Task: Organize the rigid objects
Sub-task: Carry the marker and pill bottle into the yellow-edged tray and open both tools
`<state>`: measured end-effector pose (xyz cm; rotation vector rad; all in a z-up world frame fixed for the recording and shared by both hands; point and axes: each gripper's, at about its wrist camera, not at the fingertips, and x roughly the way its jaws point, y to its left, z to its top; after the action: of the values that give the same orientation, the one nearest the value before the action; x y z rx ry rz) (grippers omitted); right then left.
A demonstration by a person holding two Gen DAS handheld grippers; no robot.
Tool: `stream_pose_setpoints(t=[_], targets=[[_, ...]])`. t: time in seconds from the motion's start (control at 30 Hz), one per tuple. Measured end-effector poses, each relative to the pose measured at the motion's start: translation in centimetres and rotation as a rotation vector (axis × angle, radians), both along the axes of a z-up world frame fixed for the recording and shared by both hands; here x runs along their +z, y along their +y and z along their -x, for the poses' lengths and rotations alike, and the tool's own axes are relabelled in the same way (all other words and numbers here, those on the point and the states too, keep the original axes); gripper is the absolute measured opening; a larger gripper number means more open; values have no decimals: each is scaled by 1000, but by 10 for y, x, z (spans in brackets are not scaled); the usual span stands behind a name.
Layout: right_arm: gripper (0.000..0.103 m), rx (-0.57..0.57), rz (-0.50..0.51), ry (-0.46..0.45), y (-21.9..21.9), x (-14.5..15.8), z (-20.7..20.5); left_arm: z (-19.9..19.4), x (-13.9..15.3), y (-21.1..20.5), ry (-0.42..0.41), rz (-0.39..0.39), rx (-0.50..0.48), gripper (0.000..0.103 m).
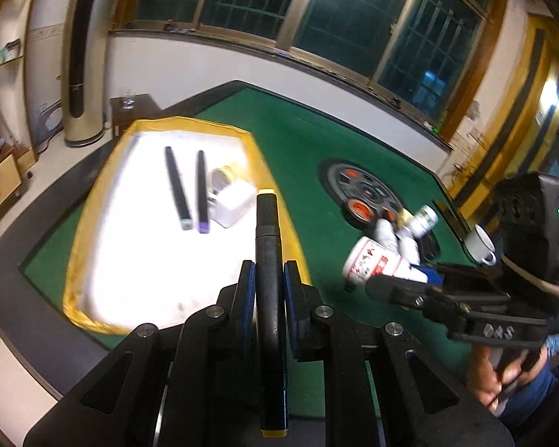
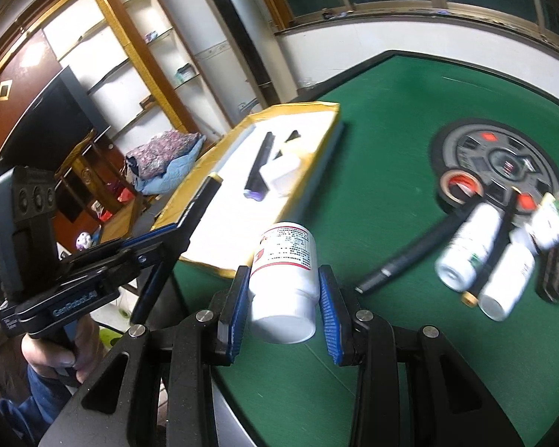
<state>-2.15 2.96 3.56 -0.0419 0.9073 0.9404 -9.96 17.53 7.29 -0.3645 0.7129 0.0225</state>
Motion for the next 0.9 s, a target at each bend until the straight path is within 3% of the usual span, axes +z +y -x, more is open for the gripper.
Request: stream_pose_setpoints(t=[0.23, 0.5, 0.9], targets=[[32, 19, -13, -6, 55, 0, -3, -27, -12, 43, 31, 27, 88, 13], [32, 7, 58, -5, 108, -23, -15, -44, -42, 69, 75, 98, 157, 13], [32, 12, 146, -77, 126, -36, -9, -52, -59, 72, 122, 109, 141, 13]])
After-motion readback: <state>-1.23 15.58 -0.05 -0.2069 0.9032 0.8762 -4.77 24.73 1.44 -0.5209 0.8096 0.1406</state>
